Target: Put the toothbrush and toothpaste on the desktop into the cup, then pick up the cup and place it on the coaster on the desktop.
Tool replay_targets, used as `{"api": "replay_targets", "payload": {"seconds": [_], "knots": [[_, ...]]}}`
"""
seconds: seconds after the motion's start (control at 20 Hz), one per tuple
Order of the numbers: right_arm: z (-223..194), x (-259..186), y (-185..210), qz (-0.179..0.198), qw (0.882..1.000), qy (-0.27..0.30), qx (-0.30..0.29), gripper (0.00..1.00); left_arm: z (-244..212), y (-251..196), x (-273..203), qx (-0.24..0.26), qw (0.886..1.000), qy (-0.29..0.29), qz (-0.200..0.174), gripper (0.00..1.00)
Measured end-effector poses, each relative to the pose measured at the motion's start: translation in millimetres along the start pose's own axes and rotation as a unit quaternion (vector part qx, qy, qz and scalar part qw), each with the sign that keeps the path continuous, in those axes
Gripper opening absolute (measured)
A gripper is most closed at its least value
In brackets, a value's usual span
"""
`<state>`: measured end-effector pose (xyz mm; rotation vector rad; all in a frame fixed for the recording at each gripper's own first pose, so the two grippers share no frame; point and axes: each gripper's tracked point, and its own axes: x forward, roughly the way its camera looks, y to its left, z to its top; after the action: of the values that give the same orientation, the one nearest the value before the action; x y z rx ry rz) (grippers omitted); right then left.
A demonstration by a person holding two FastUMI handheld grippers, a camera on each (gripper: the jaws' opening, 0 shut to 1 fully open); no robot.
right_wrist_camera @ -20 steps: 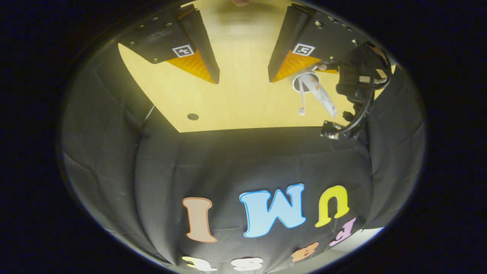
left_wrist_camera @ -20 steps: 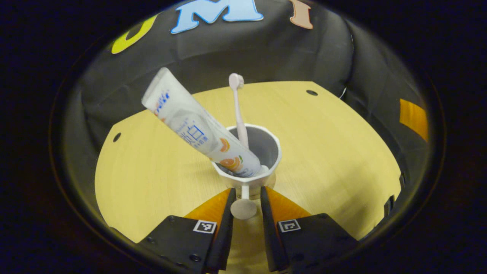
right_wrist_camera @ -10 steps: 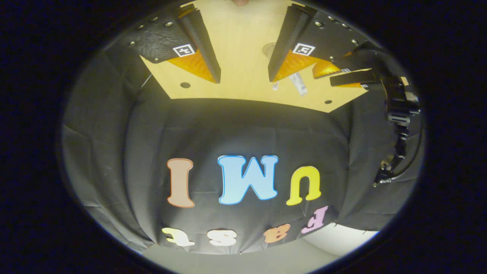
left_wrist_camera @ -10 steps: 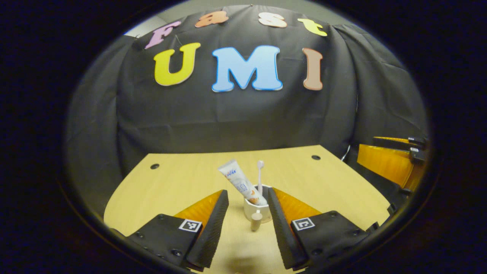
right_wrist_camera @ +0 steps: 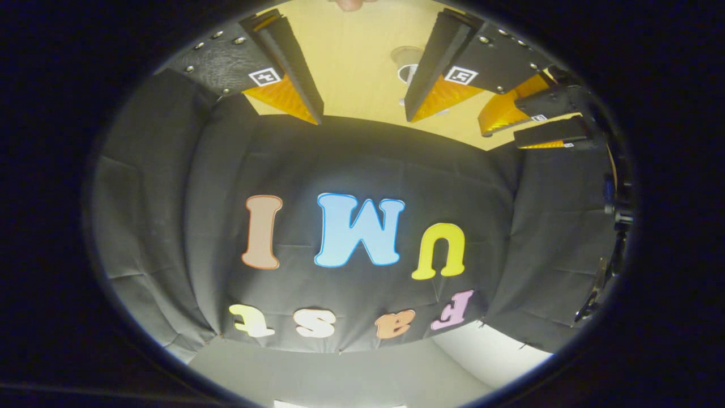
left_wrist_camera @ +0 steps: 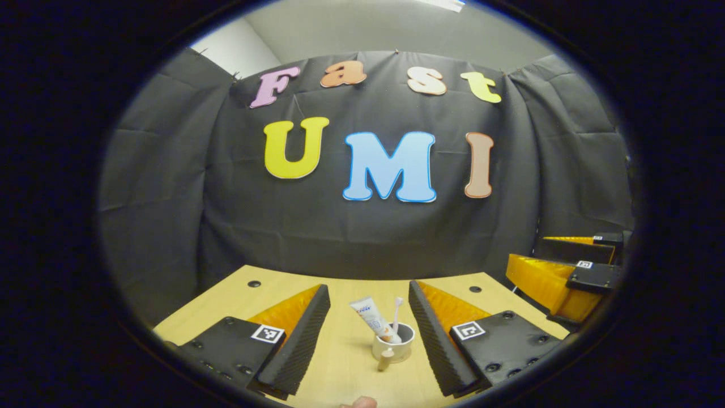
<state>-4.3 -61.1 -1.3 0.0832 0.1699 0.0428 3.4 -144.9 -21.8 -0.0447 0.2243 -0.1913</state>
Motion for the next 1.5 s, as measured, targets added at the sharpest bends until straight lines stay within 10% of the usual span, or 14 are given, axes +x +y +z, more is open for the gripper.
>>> {"api": "replay_targets", "payload": {"seconds": [0.9,1.0,1.05,1.5], "knots": [[6.1,-5.4,7.3,-0.064,0.998,-0.009,0.007,0.89,26.9,16.1,9.0,0.004,0.998,-0.049,-0.036,0.99],[8.7,-5.0,6.4,-0.072,0.997,-0.011,0.004,0.91,27.9,18.2,11.4,0.005,0.998,-0.053,-0.039,0.84],[9.1,-5.4,6.9,-0.075,0.997,-0.01,0.003,0.91,27.7,18.9,13.1,0.005,0.998,-0.053,-0.042,0.98],[9.9,-2.4,2.0,-0.106,0.994,-0.014,0.014,0.89,19.9,26.9,26.2,0.007,0.997,-0.047,-0.052,0.95]]}}
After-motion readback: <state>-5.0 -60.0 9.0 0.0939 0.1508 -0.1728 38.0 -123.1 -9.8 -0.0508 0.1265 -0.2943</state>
